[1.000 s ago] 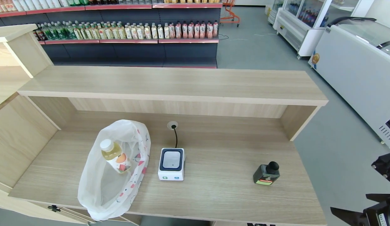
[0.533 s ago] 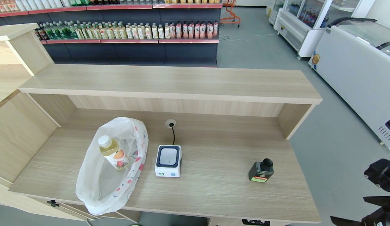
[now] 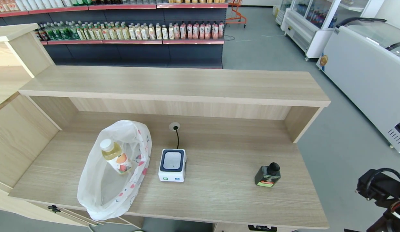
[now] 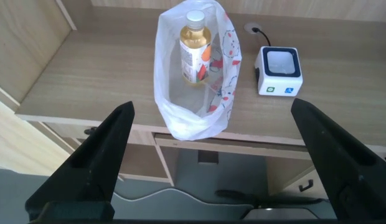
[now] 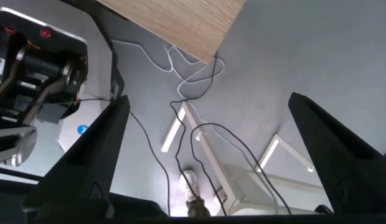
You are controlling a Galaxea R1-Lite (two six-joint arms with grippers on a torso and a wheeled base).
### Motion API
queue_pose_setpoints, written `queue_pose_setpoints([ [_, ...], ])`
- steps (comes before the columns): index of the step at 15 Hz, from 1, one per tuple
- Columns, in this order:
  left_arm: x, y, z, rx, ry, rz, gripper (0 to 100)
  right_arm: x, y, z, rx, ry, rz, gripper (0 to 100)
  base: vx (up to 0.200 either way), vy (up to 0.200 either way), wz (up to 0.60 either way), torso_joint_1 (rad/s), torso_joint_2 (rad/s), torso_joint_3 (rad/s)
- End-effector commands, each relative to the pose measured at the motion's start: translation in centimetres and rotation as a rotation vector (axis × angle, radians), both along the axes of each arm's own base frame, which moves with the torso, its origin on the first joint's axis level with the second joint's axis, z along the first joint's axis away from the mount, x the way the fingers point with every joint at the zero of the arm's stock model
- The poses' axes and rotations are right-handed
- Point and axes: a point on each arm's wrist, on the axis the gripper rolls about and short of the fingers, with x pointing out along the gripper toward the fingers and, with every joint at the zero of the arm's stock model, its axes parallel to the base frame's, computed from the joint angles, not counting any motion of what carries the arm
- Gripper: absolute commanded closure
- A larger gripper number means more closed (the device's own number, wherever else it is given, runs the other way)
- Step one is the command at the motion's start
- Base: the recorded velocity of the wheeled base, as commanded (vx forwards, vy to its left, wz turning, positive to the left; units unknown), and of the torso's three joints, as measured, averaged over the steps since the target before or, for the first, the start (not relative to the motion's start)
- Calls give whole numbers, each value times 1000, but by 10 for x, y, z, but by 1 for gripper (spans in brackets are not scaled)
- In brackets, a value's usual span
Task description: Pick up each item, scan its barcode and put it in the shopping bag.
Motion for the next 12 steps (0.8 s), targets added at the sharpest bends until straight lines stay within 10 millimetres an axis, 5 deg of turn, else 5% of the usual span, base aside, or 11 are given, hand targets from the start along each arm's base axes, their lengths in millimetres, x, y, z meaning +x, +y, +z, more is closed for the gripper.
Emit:
queue_pose_setpoints([
  [1,0,0,0,0,0,1,0,13,3,-8,-20,38,14,0,0,0,0,0,0,0],
  [7,0,0,0,0,0,1,0,74,15,-35,-54,-11,84,0,0,0,0,0,0,0],
  [12,0,0,0,0,0,1,0,103,22,-58,-23,-20,157,0,0,0,0,0,0,0],
])
